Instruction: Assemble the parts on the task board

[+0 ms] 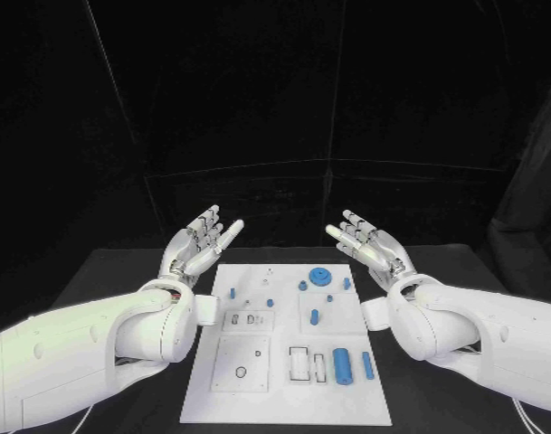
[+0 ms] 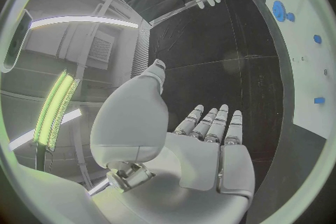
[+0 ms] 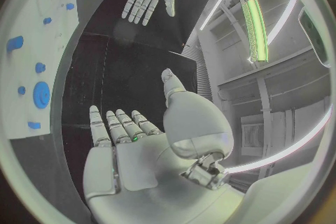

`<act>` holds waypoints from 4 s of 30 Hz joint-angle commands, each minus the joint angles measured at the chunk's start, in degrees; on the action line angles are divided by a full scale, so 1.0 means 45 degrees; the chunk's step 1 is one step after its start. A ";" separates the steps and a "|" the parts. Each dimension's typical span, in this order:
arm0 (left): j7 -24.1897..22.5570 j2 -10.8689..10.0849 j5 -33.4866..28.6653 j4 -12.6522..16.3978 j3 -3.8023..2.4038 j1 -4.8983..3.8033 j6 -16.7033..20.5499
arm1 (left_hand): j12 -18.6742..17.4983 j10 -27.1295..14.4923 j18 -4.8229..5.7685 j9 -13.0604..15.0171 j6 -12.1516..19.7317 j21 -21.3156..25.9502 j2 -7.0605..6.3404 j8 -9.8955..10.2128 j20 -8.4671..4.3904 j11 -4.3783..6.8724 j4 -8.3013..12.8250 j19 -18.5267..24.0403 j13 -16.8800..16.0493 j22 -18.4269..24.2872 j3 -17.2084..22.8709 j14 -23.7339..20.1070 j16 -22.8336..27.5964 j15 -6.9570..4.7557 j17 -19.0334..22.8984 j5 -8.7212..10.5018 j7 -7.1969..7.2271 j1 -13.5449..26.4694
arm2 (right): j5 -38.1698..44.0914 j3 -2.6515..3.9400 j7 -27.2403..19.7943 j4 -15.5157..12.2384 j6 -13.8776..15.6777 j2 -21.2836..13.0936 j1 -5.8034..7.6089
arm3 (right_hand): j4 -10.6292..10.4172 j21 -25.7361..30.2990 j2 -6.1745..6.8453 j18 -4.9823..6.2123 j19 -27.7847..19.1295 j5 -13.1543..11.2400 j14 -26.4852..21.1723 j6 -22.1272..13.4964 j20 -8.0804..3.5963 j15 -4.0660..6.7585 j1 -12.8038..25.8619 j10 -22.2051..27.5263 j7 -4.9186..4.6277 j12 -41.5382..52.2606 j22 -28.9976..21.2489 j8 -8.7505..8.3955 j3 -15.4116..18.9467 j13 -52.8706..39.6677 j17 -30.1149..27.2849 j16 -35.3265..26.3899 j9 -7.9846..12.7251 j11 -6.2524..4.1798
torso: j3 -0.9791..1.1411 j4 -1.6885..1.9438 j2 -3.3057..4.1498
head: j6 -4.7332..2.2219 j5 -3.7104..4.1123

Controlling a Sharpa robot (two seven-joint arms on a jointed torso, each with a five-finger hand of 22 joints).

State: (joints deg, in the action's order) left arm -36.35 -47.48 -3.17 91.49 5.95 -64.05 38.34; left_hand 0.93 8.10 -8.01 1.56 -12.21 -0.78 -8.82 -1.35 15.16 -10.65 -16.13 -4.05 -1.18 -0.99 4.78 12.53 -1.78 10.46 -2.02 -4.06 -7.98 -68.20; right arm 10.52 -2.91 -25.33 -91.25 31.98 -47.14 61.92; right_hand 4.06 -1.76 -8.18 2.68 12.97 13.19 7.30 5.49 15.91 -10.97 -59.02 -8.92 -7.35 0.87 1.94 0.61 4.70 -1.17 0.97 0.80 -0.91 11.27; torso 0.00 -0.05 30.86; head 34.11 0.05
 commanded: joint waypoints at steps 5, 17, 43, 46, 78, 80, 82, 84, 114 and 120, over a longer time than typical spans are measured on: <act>-0.0924 -0.0094 -0.0196 -0.0096 -0.0004 -0.0010 -0.0712 | 0.0071 0.0102 -0.0316 0.0033 -0.0205 -0.0084 -0.0031 -0.0074 0.0195 -0.0186 -0.0186 -0.0038 -0.0024 -0.0020 0.0070 0.0215 -0.0049 0.0055 -0.0030 -0.0077 -0.1190 -0.0626 | 0.1479 -0.0061 0.0518 0.0056 -0.1853 -0.0194 0.0088 | 0.0267 -0.0110 -0.0103 0.0217 0.0146 0.0171 0.0182 0.0286 0.0219 -0.0266 -0.0819 -0.0188 -0.1617 0.0108 0.0041 0.0100 0.0081 -0.0045 0.0044 0.0078 -0.0038 0.0296 | -0.0011 0.0001 0.0012 | 0.0134 0.0074; -0.0882 -0.0282 -0.0196 -0.0253 -0.0007 -0.0017 -0.1170 | 0.1252 0.5124 0.0130 0.0394 -0.3326 -0.1781 0.0929 -0.0745 0.0366 -0.0908 0.0184 -0.3841 -0.0576 -0.0950 0.0600 0.5812 -0.1931 0.0669 -0.0887 0.0089 -0.1831 -0.1283 | 0.2331 -0.0046 0.0033 0.0663 -0.1183 -0.0311 0.0130 | 0.1991 -0.2202 -0.0091 0.1378 0.5782 0.0100 0.8381 0.6931 0.0147 -0.0193 -0.3059 -0.8404 -0.1775 0.1714 0.0960 0.1532 -0.0364 -0.0612 0.0634 0.1827 -0.0723 0.0410 | -0.0073 0.0013 0.0079 | 0.0181 0.0102; -0.0012 -0.0768 0.0914 0.0431 -0.0029 -0.0271 -0.2990 | 0.2179 1.1189 -0.0562 0.0516 -0.8936 -0.4461 0.1767 -0.1672 -0.0450 0.0297 0.2088 -1.0287 -0.0616 -0.1744 0.0342 1.1065 -0.2937 -0.0852 -0.1621 0.0111 -0.0985 -0.1992 | 1.3558 0.0165 0.4347 0.3235 -0.2682 0.0980 0.1586 | 0.2768 -0.5796 0.0166 0.1737 1.1767 -0.0186 1.6329 1.1756 -0.2048 0.2187 -0.3925 -1.3149 -0.0603 0.0979 0.2080 0.1297 -0.0998 -0.0534 0.1475 0.3251 -0.0638 -0.1208 | -0.0238 0.0370 0.1546 | 0.0055 0.0425; 0.0023 -0.0750 0.0930 0.0446 -0.0030 -0.0293 -0.3057 | 0.2159 1.1183 -0.0561 0.0512 -0.8934 -0.4453 0.1767 -0.1659 -0.0449 0.0293 0.2098 -1.0286 -0.0611 -0.1737 0.0338 1.1063 -0.2920 -0.0848 -0.1626 0.0112 -0.0989 -0.1988 | 1.4896 0.0221 0.4878 0.3518 -0.3069 0.1289 0.1623 | 0.2762 -0.6422 0.0300 0.1744 1.2226 -0.0290 1.7192 1.1841 -0.2304 0.2325 -0.3812 -1.3278 -0.0506 0.0788 0.2407 0.1165 -0.0991 -0.0537 0.1830 0.3747 -0.0634 -0.1288 | -0.0252 0.0451 0.1674 | 0.0074 0.0501; 0.0267 -0.0774 0.0946 0.0710 -0.0032 -0.0337 -0.3315 | 0.1800 1.0967 -0.0551 0.0476 -0.8785 -0.4348 0.1767 -0.1362 -0.0407 0.0165 0.2277 -1.0325 -0.0567 -0.1618 0.0236 1.1117 -0.2680 -0.0781 -0.1744 0.0115 -0.1137 -0.1881 | 1.9565 0.0300 0.6498 0.3979 -0.5036 0.2407 0.1745 | 0.2734 -1.1720 0.0774 0.1601 1.2242 -0.0769 1.7237 1.1589 -0.2335 0.2344 -0.3466 -1.2382 -0.0406 0.0657 0.6216 0.0702 -0.1683 -0.0549 0.8259 1.2047 -0.0643 -0.1277 | -0.0301 0.0665 0.2404 | -0.0050 0.0634; 0.0276 -0.0773 0.0946 0.0692 -0.0032 -0.0338 -0.3331 | 0.1800 1.0967 -0.0551 0.0476 -0.8785 -0.4348 0.1767 -0.1362 -0.0407 0.0165 0.2277 -1.0325 -0.0567 -0.1618 0.0236 1.1117 -0.2680 -0.0781 -0.1744 0.0115 -0.1137 -0.1881 | 1.9593 0.0300 0.6492 0.3980 -0.5012 0.2419 0.1746 | 0.2725 -1.1957 0.0708 0.1569 1.2291 -0.0805 1.7245 1.1636 -0.2334 0.2348 -0.3462 -1.2427 -0.0406 0.0662 0.6498 0.0713 -0.1781 -0.0549 0.8513 1.2286 -0.0647 -0.1287 | -0.0302 0.0663 0.2413 | -0.0053 0.0630; 0.0285 -0.0766 0.0946 0.0674 -0.0032 -0.0338 -0.3350 | 0.1798 1.0966 -0.0551 0.0477 -0.8787 -0.4347 0.1770 -0.1360 -0.0406 0.0165 0.2279 -1.0326 -0.0567 -0.1616 0.0236 1.1118 -0.2677 -0.0780 -0.1746 0.0115 -0.1137 -0.1878 | 1.9611 0.0300 0.6481 0.3985 -0.5005 0.2442 0.1747 | 0.2713 -1.2242 0.0601 0.1529 1.2349 -0.0879 1.7255 1.1697 -0.2332 0.2355 -0.3446 -1.2478 -0.0400 0.0660 0.6834 0.0720 -0.1933 -0.0546 0.8811 1.2575 -0.0649 -0.1299 | -0.0296 0.0671 0.2420 | -0.0054 0.0632; 0.0292 -0.0762 0.0946 0.0667 -0.0032 -0.0339 -0.3358 | 0.1798 1.0966 -0.0551 0.0477 -0.8787 -0.4347 0.1770 -0.1360 -0.0406 0.0165 0.2279 -1.0326 -0.0567 -0.1616 0.0236 1.1118 -0.2677 -0.0780 -0.1746 0.0115 -0.1137 -0.1878 | 1.9603 0.0300 0.6474 0.4003 -0.4998 0.2464 0.1747 | 0.2706 -1.2403 0.0480 0.1517 1.2347 -0.1050 1.7237 1.1727 -0.2334 0.2356 -0.3436 -1.2511 -0.0398 0.0650 0.6994 0.0713 -0.2100 -0.0540 0.8932 1.2722 -0.0646 -0.1315 | -0.0290 0.0672 0.2431 | -0.0049 0.0620; 0.0447 -0.0752 0.0945 0.0609 -0.0032 -0.0385 -0.3471 | 0.1715 1.0886 -0.0550 0.0482 -0.8753 -0.4305 0.1855 -0.1271 -0.0393 0.0133 0.2405 -1.0343 -0.0561 -0.1566 0.0254 1.1127 -0.2571 -0.0760 -0.1797 0.0149 -0.1177 -0.1923 | 1.9022 0.0505 0.6322 0.4099 -0.1988 0.2892 0.1747 | 0.2594 -1.5073 0.0855 0.1126 1.2783 -0.1701 1.7175 1.2811 -0.2302 0.2519 -0.3240 -1.3610 -0.0348 0.0596 1.0195 0.0720 -0.5760 -0.0564 1.1259 1.5158 -0.0693 -0.1476 | -0.0284 0.0699 0.2535 | -0.0065 0.0574; 0.0456 -0.0759 0.0944 0.0621 -0.0032 -0.0406 -0.3492 | 0.1702 1.0873 -0.0546 0.0483 -0.8750 -0.4290 0.1862 -0.1257 -0.0386 0.0126 0.2420 -1.0334 -0.0562 -0.1553 0.0248 1.1103 -0.2537 -0.0749 -0.1800 0.0150 -0.1181 -0.1916 | 1.8880 0.0616 0.6286 0.4513 -0.1734 0.3285 0.1749 | 0.2536 -1.5145 0.0978 0.1119 1.2767 -0.1684 1.7171 1.2785 -0.2281 0.2501 -0.3149 -1.3561 -0.0368 0.0593 1.0265 0.0703 -0.5958 -0.0561 1.1309 1.5230 -0.0687 -0.1451 | -0.0282 0.0708 0.2567 | -0.0097 0.0527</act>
State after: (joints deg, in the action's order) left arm -34.22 -50.86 0.69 94.13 5.86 -65.75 23.53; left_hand 8.85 57.22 -9.74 3.76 -51.60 -20.42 -0.98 -7.28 13.31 -10.04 -5.59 -50.31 -3.76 -8.03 5.96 62.26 -13.30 6.97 -10.05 -3.54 -13.00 -76.98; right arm 96.59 -0.21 3.53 -71.37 20.66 -32.64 69.69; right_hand 15.46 -69.67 -4.28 8.43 70.66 5.47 84.04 63.16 5.64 0.33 -73.04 -70.42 -8.56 3.86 48.09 4.13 -21.91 -3.69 51.81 69.18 -4.04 4.62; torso -1.26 3.11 42.31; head 33.74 2.47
